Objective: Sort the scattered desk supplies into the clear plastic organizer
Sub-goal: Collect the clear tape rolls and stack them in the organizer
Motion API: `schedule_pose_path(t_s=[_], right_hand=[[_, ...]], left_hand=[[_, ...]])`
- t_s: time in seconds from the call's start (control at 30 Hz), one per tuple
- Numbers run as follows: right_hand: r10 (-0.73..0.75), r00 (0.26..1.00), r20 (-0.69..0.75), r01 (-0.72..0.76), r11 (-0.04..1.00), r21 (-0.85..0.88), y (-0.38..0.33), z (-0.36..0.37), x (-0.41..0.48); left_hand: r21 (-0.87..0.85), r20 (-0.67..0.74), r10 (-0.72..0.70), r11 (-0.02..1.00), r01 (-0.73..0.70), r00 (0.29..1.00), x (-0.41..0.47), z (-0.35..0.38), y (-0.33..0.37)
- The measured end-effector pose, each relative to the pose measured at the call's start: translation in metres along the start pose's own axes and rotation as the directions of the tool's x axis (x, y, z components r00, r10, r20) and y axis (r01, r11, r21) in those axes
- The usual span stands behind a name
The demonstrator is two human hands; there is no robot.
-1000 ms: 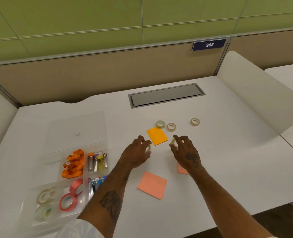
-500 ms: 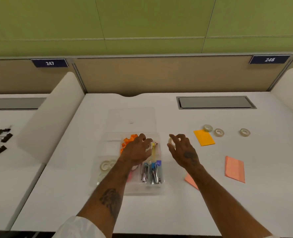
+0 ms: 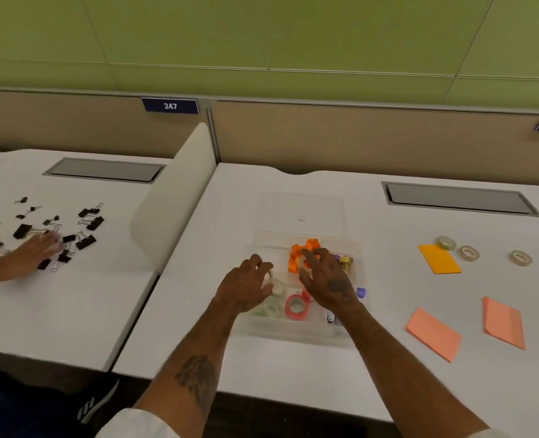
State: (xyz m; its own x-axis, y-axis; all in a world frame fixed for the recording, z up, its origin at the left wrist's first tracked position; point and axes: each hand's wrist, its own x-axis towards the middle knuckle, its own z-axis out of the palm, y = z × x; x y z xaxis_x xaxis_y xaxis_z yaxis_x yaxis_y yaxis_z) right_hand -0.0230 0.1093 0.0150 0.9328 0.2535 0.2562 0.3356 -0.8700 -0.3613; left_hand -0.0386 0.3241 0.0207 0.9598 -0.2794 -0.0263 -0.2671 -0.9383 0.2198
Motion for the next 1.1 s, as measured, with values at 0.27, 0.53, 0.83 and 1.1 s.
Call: schedule_pose_path(t_s=[0.27, 0.53, 0.83, 1.1], right_hand=[[-0.089, 0.993, 0.083, 0.088, 0.996, 0.007, -0.031, 0.015, 0.004], [-0.095, 0.986, 0.134, 0.097, 0.995, -0.004, -0.034, 0.021, 0.006], [-0.146, 0.981, 0.126, 0.148, 0.989, -0.008, -0.038, 0.027, 0.006], [-0.115, 0.982, 0.152, 0.119, 0.993, -0.021, -0.037, 0.031, 0.009]], left_hand=[[0.011, 0.035, 0.018, 1.000, -0.018, 0.999, -0.020, 0.010, -0.015], [0.038, 0.058, 0.011, 0.999, -0.014, 0.998, -0.024, 0.018, -0.019], [0.101, -0.039, -0.086, 0.991, 0.090, 0.996, -0.025, 0.018, -0.035], [0.189, -0.066, -0.149, 0.969, 0.159, 0.987, -0.025, 0.014, -0.036]])
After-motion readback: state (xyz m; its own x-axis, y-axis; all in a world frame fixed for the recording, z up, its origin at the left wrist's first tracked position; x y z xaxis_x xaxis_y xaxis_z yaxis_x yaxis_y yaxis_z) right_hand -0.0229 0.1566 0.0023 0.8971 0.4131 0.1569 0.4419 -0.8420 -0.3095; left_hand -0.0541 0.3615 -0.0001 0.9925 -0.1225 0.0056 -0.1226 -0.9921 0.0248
